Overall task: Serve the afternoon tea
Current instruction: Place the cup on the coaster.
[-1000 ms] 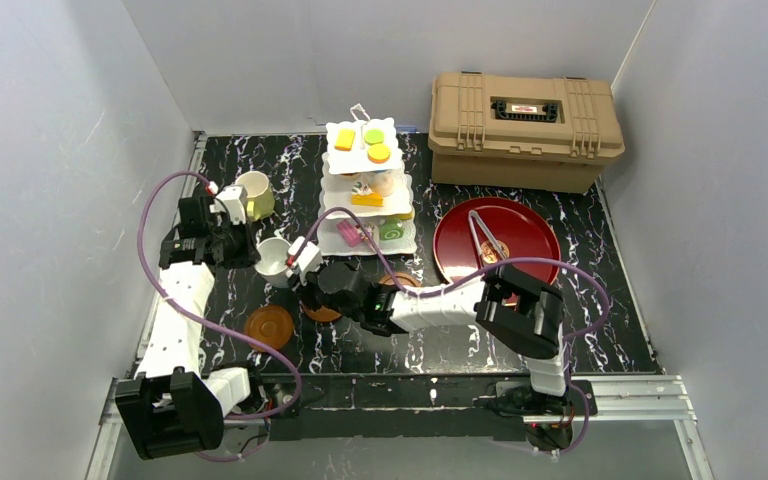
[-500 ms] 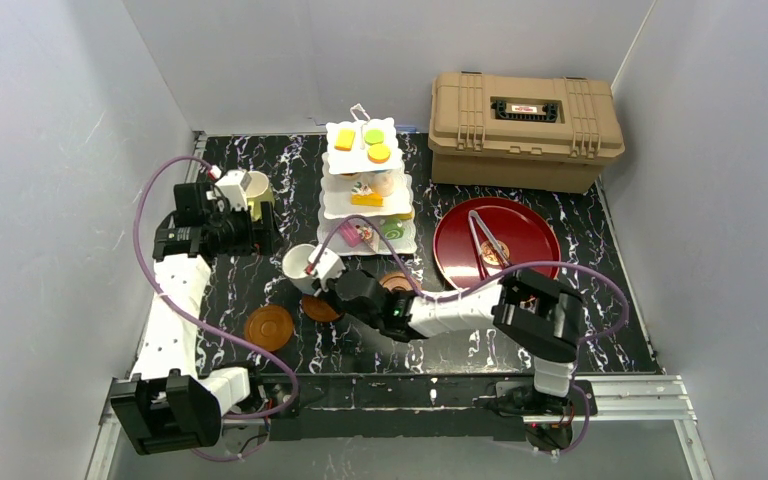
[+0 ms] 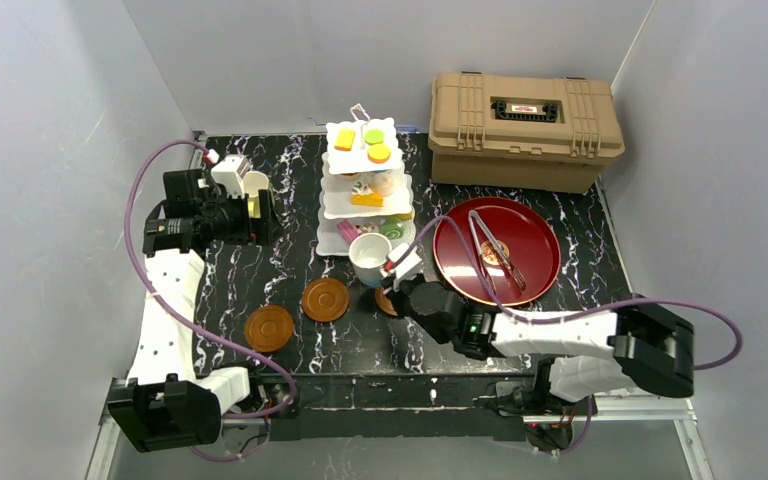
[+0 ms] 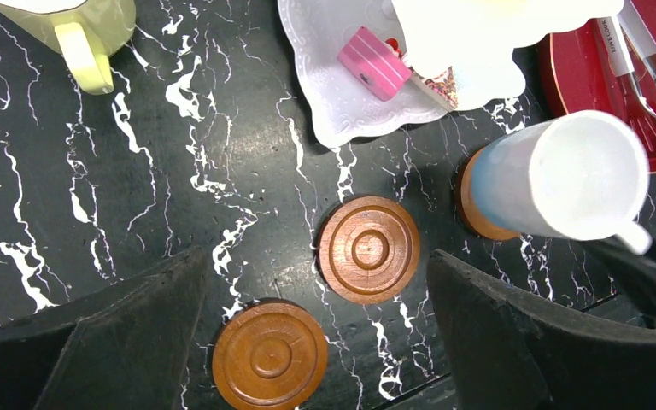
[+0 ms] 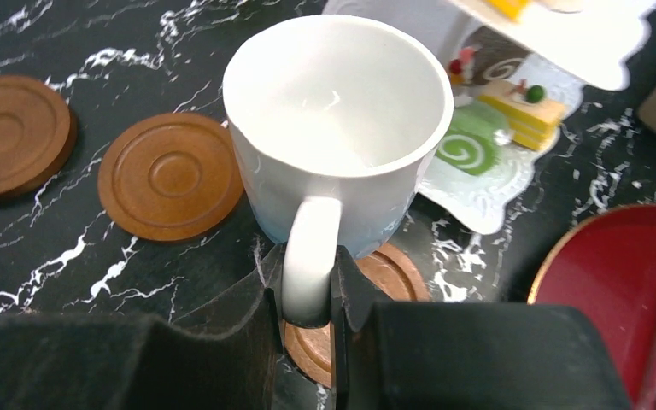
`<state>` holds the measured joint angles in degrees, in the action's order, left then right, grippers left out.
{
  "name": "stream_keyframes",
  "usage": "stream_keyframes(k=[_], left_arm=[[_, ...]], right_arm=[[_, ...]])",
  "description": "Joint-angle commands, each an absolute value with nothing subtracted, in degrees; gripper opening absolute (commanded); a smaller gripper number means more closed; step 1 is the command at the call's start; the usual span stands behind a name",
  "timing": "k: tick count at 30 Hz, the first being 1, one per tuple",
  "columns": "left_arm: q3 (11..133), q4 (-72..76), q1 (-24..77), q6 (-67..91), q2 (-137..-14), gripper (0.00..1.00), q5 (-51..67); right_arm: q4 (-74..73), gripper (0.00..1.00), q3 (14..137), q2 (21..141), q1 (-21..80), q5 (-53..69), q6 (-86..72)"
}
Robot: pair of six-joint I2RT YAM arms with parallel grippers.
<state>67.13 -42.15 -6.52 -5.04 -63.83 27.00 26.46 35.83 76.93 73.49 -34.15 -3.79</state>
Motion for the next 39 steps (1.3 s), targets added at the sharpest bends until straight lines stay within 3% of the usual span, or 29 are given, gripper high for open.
stream_keyframes(k=[1,12,35,39], left_arm=[[66.37,-42.63,-6.41,-6.12,-63.67,0.98,28.34],[66.53,-42.85,-6.41,-7.84,-64.27,0.98,28.01],[71.41,-45.68,-6.41,-8.85,-66.96,0.97,28.14],[73.94,-46.06,-6.39,-8.84,-67.33,0.98,26.93]], right_arm=[[30.56,0.01,33.37,69.19,73.19,-40.32,-7.09],[26.99,0.01,26.32,63.41,73.21,-41.07,-11.87],[31.65,0.01,22.28,67.79,73.74,-39.13,-15.74],[30.93,0.16,21.9,68.64,73.89,-37.57,-15.93]])
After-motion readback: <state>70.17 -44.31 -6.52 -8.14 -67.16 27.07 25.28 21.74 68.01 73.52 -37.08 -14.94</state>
